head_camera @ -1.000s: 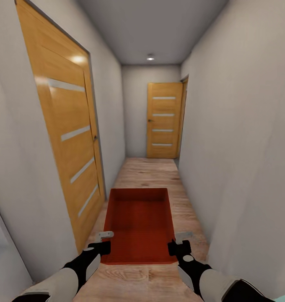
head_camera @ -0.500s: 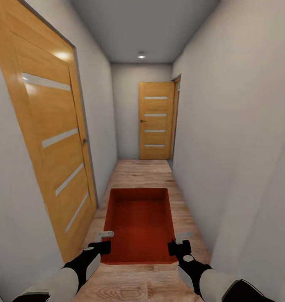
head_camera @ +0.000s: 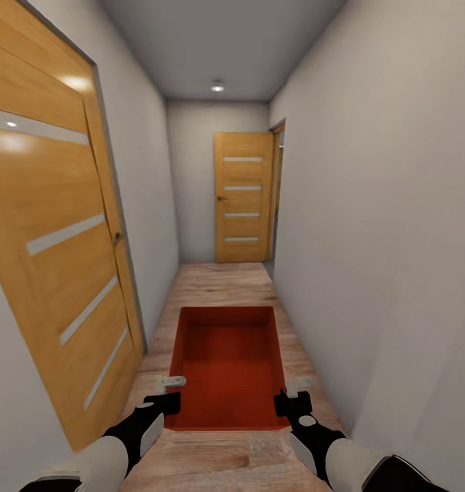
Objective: Move the two storage containers from the living room to the garage. In the garage, place one container on the floor and stack the other container on top of it (either order is fine).
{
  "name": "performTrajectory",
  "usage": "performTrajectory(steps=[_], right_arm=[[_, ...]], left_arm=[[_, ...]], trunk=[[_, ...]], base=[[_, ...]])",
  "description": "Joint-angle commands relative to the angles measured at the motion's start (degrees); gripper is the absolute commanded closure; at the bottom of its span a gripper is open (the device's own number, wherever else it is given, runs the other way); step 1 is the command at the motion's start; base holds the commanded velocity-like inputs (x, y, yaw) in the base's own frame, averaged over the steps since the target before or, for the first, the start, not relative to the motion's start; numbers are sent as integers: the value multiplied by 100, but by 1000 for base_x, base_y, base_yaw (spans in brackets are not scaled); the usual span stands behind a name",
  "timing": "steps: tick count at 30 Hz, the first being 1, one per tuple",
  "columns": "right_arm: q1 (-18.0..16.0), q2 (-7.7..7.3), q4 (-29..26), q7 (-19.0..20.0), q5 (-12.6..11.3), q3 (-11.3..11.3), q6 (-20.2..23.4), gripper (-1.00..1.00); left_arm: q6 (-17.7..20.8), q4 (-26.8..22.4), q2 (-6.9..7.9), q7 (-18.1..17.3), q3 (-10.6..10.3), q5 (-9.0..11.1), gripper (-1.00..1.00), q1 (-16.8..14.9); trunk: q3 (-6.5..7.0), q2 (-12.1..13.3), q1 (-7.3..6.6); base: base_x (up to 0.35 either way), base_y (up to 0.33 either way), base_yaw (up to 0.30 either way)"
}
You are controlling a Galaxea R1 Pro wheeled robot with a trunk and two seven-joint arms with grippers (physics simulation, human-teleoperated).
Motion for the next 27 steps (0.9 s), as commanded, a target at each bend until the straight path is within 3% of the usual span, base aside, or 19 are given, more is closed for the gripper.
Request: performTrajectory(steps=[1,27], right_arm=[[-4,16,5,43,25,-189,14,100],[-4,14,5,43,21,-192,14,100]], left_arm=[[-348,-25,-6,43,0,-6,100,-1],[-348,-46,-6,87,0,-6,100,-1]], trunk=[[-8,-6,4],[-8,-6,4]], base=[[321,87,-1],[321,78,0]])
